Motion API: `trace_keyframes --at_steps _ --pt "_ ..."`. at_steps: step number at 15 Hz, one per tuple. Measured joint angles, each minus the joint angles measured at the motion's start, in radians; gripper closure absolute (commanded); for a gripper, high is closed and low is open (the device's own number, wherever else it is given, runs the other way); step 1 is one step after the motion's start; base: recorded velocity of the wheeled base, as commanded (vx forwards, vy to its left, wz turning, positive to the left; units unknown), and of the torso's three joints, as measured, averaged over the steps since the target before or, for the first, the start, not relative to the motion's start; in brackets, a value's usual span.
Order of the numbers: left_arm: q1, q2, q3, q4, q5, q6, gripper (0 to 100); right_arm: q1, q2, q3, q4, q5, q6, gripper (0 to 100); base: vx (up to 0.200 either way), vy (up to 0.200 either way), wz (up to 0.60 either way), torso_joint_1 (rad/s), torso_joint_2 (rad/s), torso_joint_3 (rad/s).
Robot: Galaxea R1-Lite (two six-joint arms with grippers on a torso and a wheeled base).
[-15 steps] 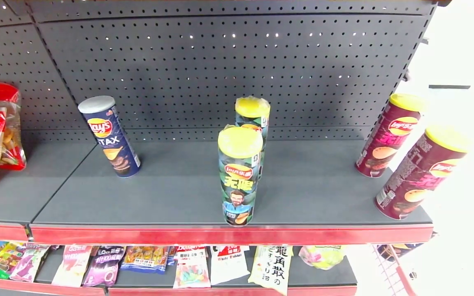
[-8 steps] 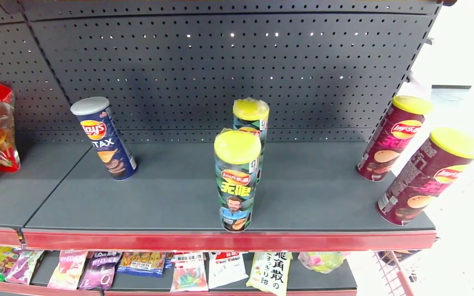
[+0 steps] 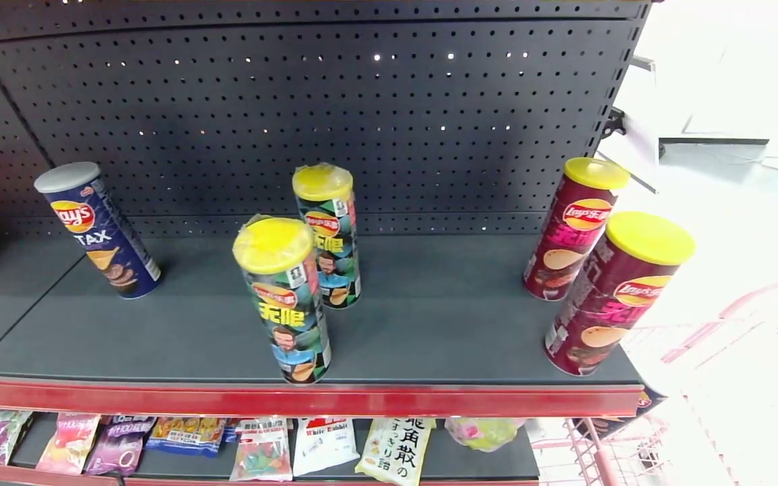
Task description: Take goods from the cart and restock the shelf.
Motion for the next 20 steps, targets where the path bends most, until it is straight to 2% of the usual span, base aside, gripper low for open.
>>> trace_keyframes --at_steps 2,8,12,19,20 --pt "0.0 0.0 0.0 -0.001 -0.001 0.001 0 0.0 0.0 0.0 0.001 0.0 0.0 0 0.0 0.0 0.0 0.0 0.0 0.0" --pt "-0.002 0.001 0.0 0.0 0.0 0.0 0 0.0 0.0 0.0 0.0 -0.001 0.0 0 -0.2 0.0 0.0 0.005 0.01 0.004" --pt "0.0 0.0 0.0 0.0 0.0 0.0 0 0.0 0.0 0.0 0.001 -0.001 0.0 0 0.0 0.0 0.0 0.0 0.0 0.0" --pt "0.0 0.001 0.0 0.0 0.002 0.0 0 0.0 0.0 0.0 0.0 -0.009 0.003 0 0.0 0.0 -0.6 0.009 0.0 0.0" --pt "-0.001 0.001 0.0 0.0 0.002 0.0 0 0.0 0.0 0.0 0.0 -0.009 0.006 0 0.0 0.0 0.0 0.0 0.0 0.0"
